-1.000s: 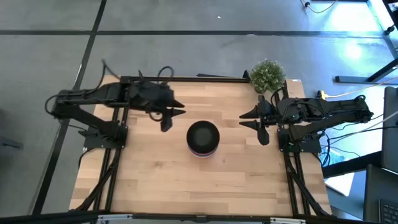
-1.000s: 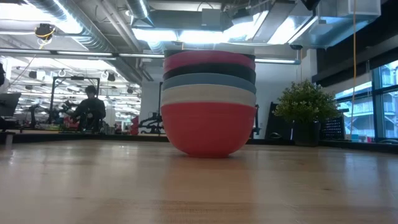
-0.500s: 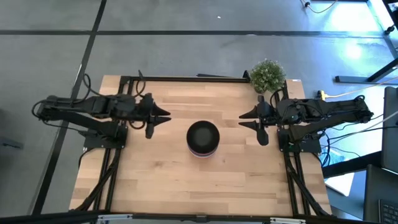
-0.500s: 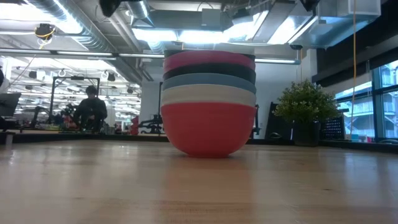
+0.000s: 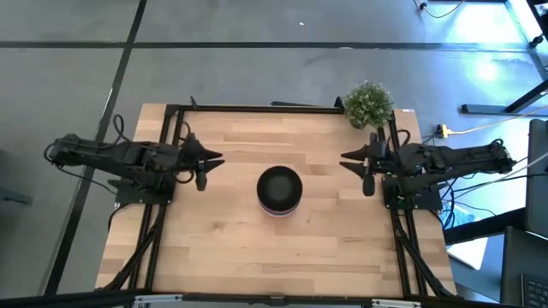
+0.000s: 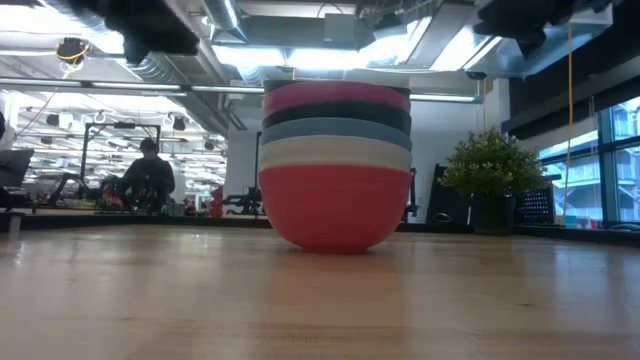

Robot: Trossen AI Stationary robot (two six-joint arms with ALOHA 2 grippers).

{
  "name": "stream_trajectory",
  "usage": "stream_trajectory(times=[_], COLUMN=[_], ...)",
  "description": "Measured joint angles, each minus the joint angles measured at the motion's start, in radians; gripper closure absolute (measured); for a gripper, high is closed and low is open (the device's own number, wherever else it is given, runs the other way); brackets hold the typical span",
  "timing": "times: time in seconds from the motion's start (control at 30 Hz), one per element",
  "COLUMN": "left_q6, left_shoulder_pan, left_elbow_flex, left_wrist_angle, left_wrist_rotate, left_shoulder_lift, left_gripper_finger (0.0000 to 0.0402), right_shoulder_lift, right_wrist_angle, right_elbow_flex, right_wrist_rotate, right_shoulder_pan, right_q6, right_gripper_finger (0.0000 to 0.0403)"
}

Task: Nest bowls inside each other
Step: Return to Home Position

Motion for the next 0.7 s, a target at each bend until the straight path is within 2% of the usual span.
stream_trajectory(times=[0.23,0.5,0.7], left_q6=[-0.003,0.03,0.088], left_shoulder_pan=[0.031,0.099,0.133], left_elbow_flex=[-0.139,-0.155,-0.155], left_wrist_angle=[0.016,0.011,0.005], left_wrist_rotate=[-0.008,0.011,-0.013], left_shoulder_lift=[-0.156,-0.405,-0.457], left_gripper_finger=[0.03,0.03,0.03], right_shoulder_lift=[-0.167,-0.312,-0.36], right_wrist_angle=[0.009,-0.004,-0.015], right_elbow_flex=[-0.115,-0.163,-0.194], right_wrist_rotate=[0.087,0.153,0.192], right_shoulder_pan=[0.0,-0.03,-0.097], right_q6=[-0.05,-0.102,-0.127], right_gripper_finger=[0.0277,0.0277,0.0277])
